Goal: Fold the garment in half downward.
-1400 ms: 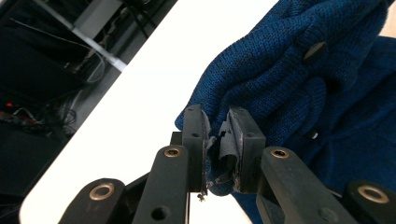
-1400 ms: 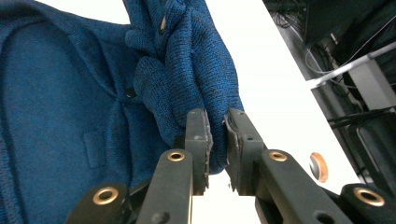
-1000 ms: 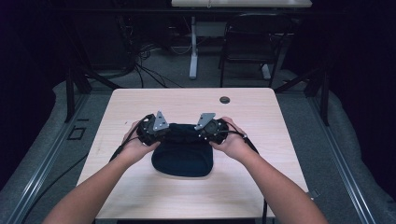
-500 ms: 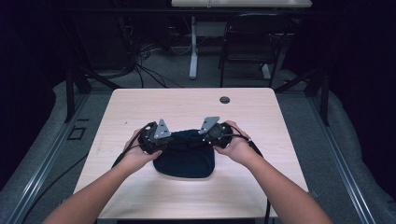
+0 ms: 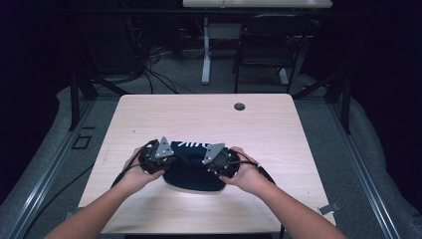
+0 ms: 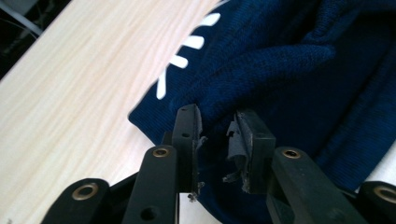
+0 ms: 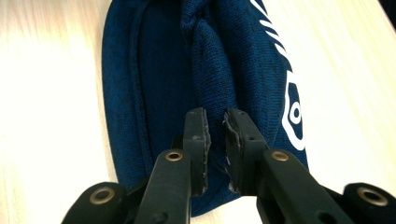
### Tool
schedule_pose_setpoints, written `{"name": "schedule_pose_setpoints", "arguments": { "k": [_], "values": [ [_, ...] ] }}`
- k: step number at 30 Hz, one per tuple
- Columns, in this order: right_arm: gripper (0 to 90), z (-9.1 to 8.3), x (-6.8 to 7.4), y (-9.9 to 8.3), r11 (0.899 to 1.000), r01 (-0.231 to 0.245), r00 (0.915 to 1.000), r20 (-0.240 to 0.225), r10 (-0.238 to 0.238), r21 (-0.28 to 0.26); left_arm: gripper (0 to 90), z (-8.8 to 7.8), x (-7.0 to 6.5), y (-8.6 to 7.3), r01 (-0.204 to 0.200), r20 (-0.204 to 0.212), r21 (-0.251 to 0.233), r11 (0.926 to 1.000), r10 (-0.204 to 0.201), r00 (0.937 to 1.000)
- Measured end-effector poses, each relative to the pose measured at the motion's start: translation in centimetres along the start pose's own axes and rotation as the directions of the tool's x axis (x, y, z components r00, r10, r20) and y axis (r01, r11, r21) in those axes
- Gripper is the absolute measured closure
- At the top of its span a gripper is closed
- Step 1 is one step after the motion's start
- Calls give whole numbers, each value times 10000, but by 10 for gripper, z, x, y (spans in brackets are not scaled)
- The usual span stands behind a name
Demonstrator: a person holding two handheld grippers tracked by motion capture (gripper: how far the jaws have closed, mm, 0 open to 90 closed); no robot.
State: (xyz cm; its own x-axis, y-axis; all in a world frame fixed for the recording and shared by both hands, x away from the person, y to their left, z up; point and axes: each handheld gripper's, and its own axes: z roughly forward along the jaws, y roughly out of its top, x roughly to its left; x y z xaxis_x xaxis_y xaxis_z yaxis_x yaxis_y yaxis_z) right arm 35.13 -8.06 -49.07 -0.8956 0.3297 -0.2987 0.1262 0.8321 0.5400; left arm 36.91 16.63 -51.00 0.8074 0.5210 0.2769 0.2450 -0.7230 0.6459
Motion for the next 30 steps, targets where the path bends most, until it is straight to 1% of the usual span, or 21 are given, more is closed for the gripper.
{"name": "schedule_pose_setpoints", "arguments": {
  "k": [1,3,5,6,8,10,11,13,16,17,18,19,20,21,22,24,25,26,28,29,30],
  "values": [
    [773,-1,3,0,10000,39,10000,3,-39,32,700,-2,-1,-2,79,48,-42,10000,-79,10000],
    [769,-5,6,1,9999,35,10000,-54,-35,-122,680,-8,-1,-4,248,109,-218,9995,-246,9996],
    [764,-9,8,3,9995,-10,9999,-130,6,-303,647,-13,-2,-7,531,143,-421,9977,-525,9985],
    [762,-12,9,3,9989,-109,9998,-153,102,-458,647,-16,-2,-8,622,148,-505,9968,-615,9980],
    [756,-19,9,4,9985,-85,10000,-47,83,-539,640,-21,-1,-9,671,81,-606,9959,-667,9977],
    [749,-24,8,4,9973,-209,9994,249,227,-708,631,-23,2,-8,720,-9,-631,9954,-722,9974],
    [742,-26,5,4,9976,-241,9990,358,265,-647,625,-24,4,-7,757,-69,-661,9949,-763,9971],
    [729,-26,1,2,9966,-581,9968,523,611,-583,616,-24,8,-4,812,-161,-650,9946,-824,9965],
    [710,-21,-5,-1,9937,-1074,9925,556,1090,-315,594,-18,11,-2,1041,-177,-655,9924,-1054,9943],
    [705,-18,-6,-2,9918,-1235,9910,474,1250,-324,587,-15,12,-1,1092,-104,-591,9923,-1100,9939],
    [697,-14,-5,-2,9905,-1353,9900,377,1362,-243,577,-15,12,-1,1092,-104,-591,9923,-1100,9939],
    [690,-11,-4,-2,9895,-1422,9890,384,1431,-250,566,-7,10,-2,1098,-51,-404,9931,-1101,9939],
    [682,-6,-2,-4,9851,-1676,9852,293,1688,-397,559,-3,9,-3,1120,-8,-337,9931,-1120,9937],
    [676,-3,-1,-4,9844,-1741,9845,166,1745,-238,552,1,8,-5,1148,73,-249,9931,-1147,9934],
    [675,2,1,-6,9816,-1893,9818,87,1896,-258,551,5,7,-6,1128,94,-161,9935,-1126,9936],
    [671,11,5,-10,9798,-1992,9798,117,1995,-185,551,11,3,-10,1039,131,48,9946,-1039,9945],
    [670,15,6,-12,9785,-2059,9786,-8,2059,-135,550,14,2,-12,982,240,183,9950,-986,9948],
    [669,18,8,-14,9770,-2132,9770,-74,2132,-81,550,17,0,-15,976,232,221,9950,-981,9949],
    [670,26,11,-18,9723,-2339,9720,-256,2337,-48,548,21,-2,-20,967,321,368,9946,-979,9947],
    [672,29,13,-21,9715,-2369,9709,-350,2368,29,546,22,-3,-22,952,392,431,9945,-969,9945],
    [672,32,14,-23,9702,-2420,9693,-419,2423,106,544,24,-3,-24,992,394,406,9942,-1008,9941]
  ]
}}
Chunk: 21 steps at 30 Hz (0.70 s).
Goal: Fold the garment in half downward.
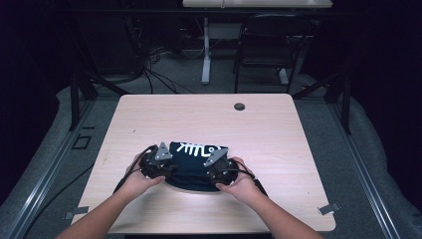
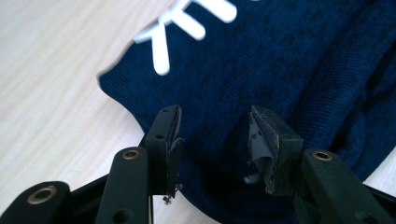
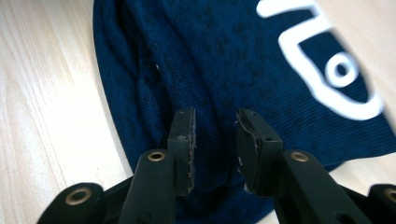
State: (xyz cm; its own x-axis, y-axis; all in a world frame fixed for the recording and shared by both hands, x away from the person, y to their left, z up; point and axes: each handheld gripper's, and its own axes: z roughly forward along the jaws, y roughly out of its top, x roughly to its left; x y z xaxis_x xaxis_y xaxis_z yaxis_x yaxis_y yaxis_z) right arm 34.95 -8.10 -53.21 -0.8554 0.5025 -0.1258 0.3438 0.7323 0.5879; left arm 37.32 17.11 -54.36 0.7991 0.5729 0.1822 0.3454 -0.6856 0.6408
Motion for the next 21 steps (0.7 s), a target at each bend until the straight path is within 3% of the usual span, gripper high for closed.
{"name": "schedule_pose_setpoints", "arguments": {
  "k": [9,21],
  "values": [
    [673,10,2,-13,9989,-460,9989,-138,458,-135,542,5,-4,-10,253,263,-40,9997,-252,9993],
    [685,7,-4,-20,9994,-347,9994,33,347,-50,544,8,-14,-10,358,502,-182,9992,-348,9981]
  ]
}}
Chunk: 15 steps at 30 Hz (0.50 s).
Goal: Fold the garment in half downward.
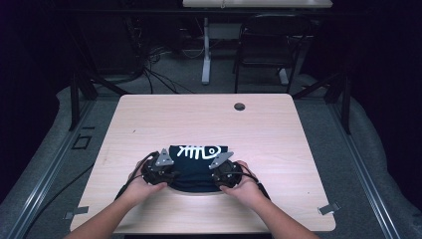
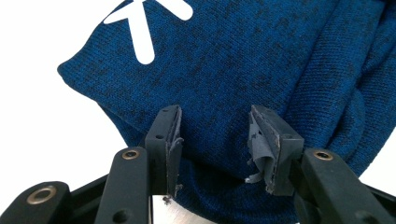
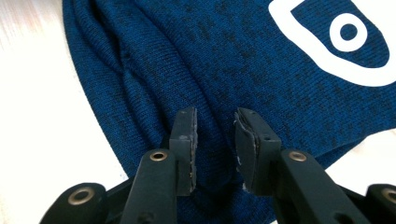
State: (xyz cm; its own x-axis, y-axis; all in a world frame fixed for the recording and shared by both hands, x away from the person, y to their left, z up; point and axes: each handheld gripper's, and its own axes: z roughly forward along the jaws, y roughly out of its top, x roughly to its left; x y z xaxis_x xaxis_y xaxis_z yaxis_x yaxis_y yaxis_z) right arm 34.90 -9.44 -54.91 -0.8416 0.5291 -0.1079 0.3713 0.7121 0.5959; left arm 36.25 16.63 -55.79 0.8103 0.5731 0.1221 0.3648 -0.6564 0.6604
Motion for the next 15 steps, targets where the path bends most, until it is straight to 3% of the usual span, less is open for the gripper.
{"name": "schedule_pose_setpoints", "arguments": {
  "k": [15],
  "values": [
    [685,-5,-11,-10,9997,-206,9998,47,206,-114,545,5,-9,2,457,243,-242,9987,-452,9987]
  ]
}}
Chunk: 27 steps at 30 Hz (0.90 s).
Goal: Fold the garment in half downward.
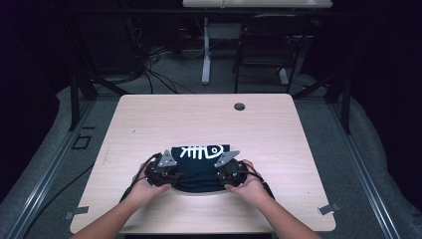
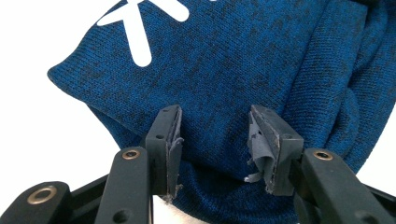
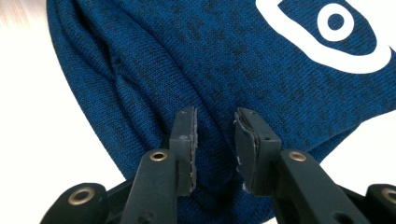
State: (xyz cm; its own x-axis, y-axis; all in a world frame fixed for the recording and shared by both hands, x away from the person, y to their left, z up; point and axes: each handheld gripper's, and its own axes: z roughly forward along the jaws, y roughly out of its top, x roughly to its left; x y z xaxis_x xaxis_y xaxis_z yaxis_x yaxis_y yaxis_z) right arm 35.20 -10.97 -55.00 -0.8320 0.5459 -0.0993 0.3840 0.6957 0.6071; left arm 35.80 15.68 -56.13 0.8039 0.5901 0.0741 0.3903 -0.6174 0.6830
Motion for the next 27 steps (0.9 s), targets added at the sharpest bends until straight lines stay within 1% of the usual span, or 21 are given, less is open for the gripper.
{"name": "schedule_pose_setpoints", "arguments": {
  "k": [1,5,6,8,10,13,15,17,19,21,22,23,24,26,27],
  "values": [
    [685,-1,0,-1,10000,-58,10000,15,58,14,546,1,-2,0,96,31,-16,10000,-95,9999],
    [683,-2,-3,-3,10000,-43,10000,-2,43,6,546,1,-4,1,222,60,-28,9997,-222,9997],
    [683,-2,-3,-4,10000,-70,10000,-9,70,-52,546,1,-4,1,245,46,-40,9997,-245,9997],
    [682,-4,-4,-5,10000,-42,10000,5,42,4,546,2,-5,1,269,31,-47,9996,-269,9996],
    [679,-3,-4,-6,9998,-167,9999,15,168,-110,545,2,-5,1,349,52,-82,9994,-348,9994],
    [669,-5,-4,-6,9999,-117,9999,54,117,-59,545,1,-5,0,355,36,-104,9993,-355,9994],
    [658,-6,-3,-6,9996,-225,9997,109,227,-172,545,0,-5,0,417,22,-122,9991,-417,9991],
    [649,-10,-2,-6,9997,-201,9997,110,203,-162,545,-1,-4,0,439,20,-161,9989,-438,9990],
    [643,-14,-2,-6,9994,-220,9997,71,222,-282,543,-4,-3,0,531,88,-234,9983,-529,9986],
    [642,-18,-1,-6,9986,-266,9996,84,270,-458,537,-6,-3,-1,548,48,-313,9980,-547,9985],
    [641,-20,-1,-6,9989,-214,9996,155,221,-425,537,-7,-3,-1,538,21,-346,9980,-538,9986],
    [638,-22,0,-6,9982,-239,9996,156,248,-544,537,-8,-3,-1,523,48,-322,9981,-522,9986],
    [635,-24,0,-6,9986,-202,9995,213,213,-497,536,-9,-3,-2,533,52,-350,9980,-532,9986],
    [629,-28,0,-7,9975,-237,9993,257,254,-665,534,-12,-3,-2,464,-12,-316,9984,-464,9989],
    [627,-30,0,-8,9976,-200,9991,353,223,-669,533,-13,-3,-3,474,-17,-336,9983,-475,9989]
  ]
}}
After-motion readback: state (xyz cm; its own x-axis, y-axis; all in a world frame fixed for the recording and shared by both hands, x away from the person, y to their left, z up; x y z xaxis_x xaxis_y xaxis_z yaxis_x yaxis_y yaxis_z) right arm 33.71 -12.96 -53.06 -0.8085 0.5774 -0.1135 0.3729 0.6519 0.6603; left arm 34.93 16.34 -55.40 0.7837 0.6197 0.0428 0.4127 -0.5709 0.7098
